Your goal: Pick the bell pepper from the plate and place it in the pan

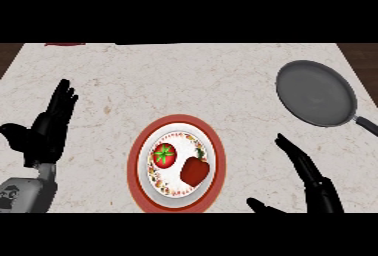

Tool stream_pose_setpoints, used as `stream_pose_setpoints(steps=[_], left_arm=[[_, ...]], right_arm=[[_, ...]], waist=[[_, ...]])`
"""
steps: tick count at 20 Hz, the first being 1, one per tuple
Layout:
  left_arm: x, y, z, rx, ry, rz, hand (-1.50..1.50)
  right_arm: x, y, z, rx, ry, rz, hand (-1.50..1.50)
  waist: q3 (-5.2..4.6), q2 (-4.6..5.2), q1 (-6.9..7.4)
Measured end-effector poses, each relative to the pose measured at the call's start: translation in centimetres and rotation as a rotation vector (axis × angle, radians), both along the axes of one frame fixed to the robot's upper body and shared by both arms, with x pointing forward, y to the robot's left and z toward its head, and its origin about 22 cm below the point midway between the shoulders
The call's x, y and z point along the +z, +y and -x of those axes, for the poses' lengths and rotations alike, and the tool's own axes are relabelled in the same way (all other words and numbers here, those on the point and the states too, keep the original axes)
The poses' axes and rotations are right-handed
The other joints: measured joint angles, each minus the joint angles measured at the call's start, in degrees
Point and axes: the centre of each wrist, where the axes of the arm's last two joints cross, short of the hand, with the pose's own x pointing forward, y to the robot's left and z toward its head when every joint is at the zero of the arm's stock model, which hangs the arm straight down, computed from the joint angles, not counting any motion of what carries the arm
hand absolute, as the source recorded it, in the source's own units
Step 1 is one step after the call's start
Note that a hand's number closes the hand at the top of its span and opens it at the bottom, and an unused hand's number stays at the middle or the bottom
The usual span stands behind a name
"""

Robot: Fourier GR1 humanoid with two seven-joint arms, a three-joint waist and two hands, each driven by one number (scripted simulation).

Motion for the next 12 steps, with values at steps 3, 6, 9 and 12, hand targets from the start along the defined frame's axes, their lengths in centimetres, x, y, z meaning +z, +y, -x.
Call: stream_pose_setpoints(steps=[3,6,9,12], left_arm=[[0.2,-0.3,0.0,-0.006,-0.006,-0.003,0.00],[0.2,-0.7,-0.2,-0.021,-0.007,-0.005,0.00],[0.6,-1.4,-0.5,-0.040,-0.012,-0.005,0.00],[0.8,-2.0,-1.0,-0.059,-0.014,-0.005,0.00]], right_arm=[[2.5,-0.6,1.1,0.021,0.077,0.128,-1.50],[5.8,-0.3,2.1,0.022,0.151,0.207,-1.50],[8.5,0.5,1.8,0.002,0.205,0.271,-1.50],[10.5,2.0,0.7,-0.011,0.228,0.335,-1.50]], waist=[[-0.12,0.13,0.46],[-0.17,0.33,0.98],[-0.14,0.54,1.88],[-0.10,0.69,2.56]])
